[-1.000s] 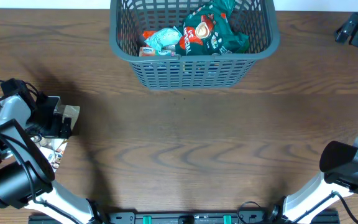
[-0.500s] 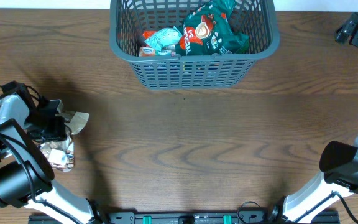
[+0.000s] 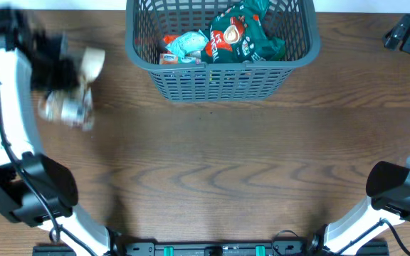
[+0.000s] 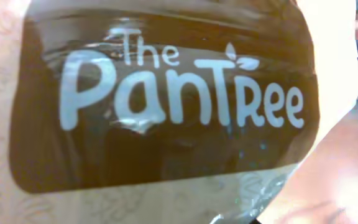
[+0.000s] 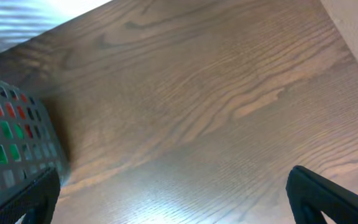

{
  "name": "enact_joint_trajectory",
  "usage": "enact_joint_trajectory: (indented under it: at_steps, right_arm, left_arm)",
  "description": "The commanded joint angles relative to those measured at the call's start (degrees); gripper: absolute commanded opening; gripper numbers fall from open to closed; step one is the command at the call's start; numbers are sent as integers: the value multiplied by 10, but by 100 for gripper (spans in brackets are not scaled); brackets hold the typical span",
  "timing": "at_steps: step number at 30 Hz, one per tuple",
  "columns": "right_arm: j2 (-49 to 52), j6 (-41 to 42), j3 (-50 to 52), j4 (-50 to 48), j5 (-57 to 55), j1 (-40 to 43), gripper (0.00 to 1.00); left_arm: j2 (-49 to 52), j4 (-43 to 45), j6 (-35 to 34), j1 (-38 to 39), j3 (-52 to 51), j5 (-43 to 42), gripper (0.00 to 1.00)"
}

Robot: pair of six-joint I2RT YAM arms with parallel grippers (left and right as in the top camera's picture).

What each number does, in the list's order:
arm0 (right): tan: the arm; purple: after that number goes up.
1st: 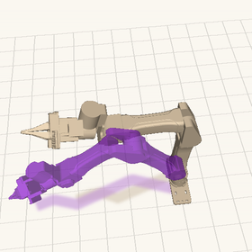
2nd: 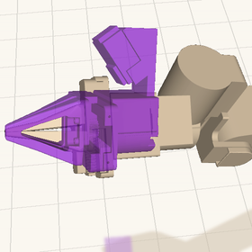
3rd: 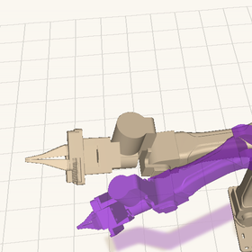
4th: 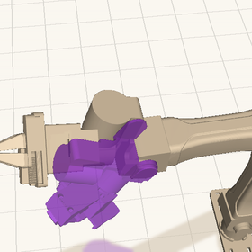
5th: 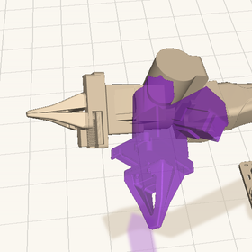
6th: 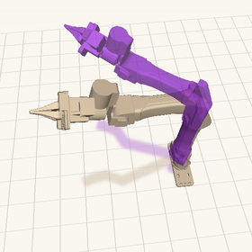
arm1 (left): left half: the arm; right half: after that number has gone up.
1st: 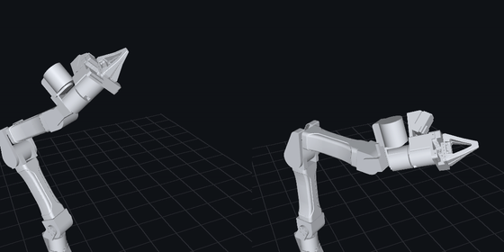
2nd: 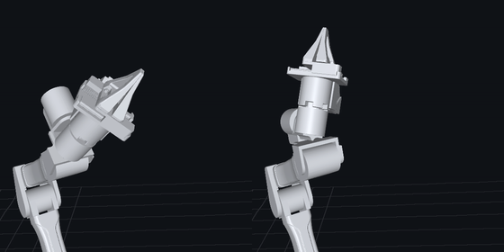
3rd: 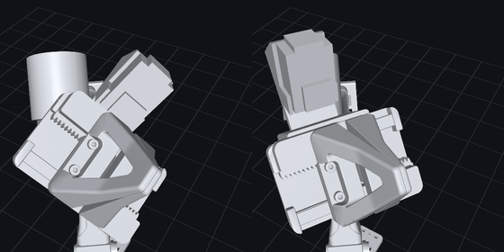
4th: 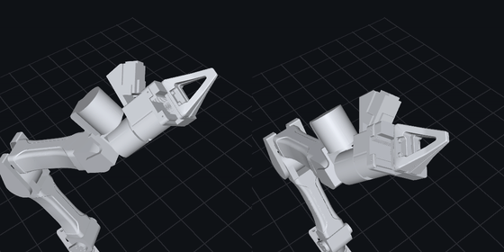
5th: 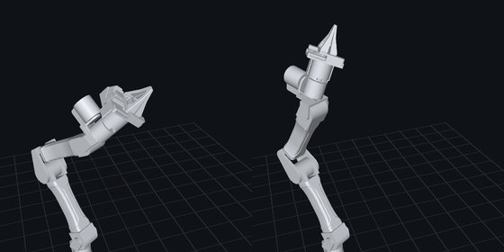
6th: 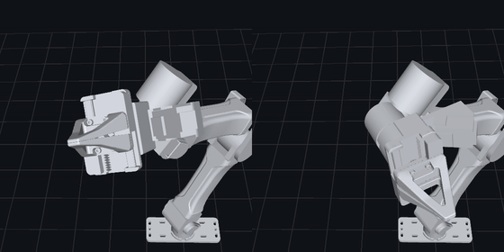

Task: Pack container
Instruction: 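Carry the PanTree pouch into the basket and release it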

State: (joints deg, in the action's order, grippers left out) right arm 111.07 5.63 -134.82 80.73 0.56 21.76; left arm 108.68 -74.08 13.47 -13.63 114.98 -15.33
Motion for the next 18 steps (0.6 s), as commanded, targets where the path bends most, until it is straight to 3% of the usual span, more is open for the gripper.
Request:
enact_joint_trajectory:
  at_steps: [1,5,14,18]
  right_arm:
    - [6,-6,2,0,-2,2,99]
    - [6,-6,2,1,-1,2,99]
    - [6,-6,2,6,-2,2,99]
    - [6,-6,2,9,-2,2,99]
  left_arm:
    - [-5,2,-30,60,123,-18,6]
    - [-5,20,56,147,221,-18,6]
    - [15,86,444,312,247,39,6]
    - [49,120,480,327,247,40,6]
